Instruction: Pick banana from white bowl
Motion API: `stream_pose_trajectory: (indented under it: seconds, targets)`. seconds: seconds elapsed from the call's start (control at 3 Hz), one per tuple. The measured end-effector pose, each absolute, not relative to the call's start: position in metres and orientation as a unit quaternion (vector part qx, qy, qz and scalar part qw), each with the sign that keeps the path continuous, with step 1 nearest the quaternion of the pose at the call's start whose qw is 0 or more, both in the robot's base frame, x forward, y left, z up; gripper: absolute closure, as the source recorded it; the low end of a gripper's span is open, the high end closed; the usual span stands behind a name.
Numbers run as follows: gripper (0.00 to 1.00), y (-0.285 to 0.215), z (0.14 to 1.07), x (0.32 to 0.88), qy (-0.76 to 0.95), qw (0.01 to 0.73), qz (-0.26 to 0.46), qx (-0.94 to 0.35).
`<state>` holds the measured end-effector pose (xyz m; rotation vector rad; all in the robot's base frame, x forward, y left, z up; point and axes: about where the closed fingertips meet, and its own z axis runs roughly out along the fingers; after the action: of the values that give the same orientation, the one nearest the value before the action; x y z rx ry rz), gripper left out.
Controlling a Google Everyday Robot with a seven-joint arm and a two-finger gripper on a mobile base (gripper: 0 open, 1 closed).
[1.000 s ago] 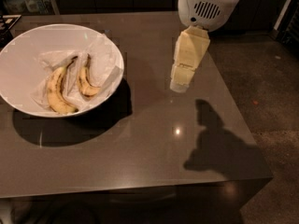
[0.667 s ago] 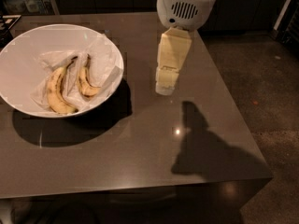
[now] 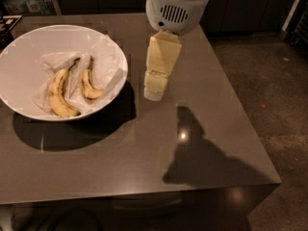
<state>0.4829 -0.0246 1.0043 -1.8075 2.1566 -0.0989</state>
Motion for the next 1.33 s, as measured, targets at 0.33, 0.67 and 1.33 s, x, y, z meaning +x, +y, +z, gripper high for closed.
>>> stream_pose_trajectory:
  seconds: [0.33, 0.67, 1.33]
  targets:
    - [0.00, 0.007, 1.001, 0.480, 0.752, 0.153, -0.032, -0.640]
    - [0.00, 0.037, 0.994, 0.476, 0.729, 0.138, -0.009, -0.670]
    - [0.00, 0.056, 0.993, 0.483, 0.738, 0.155, -0.022, -0.656]
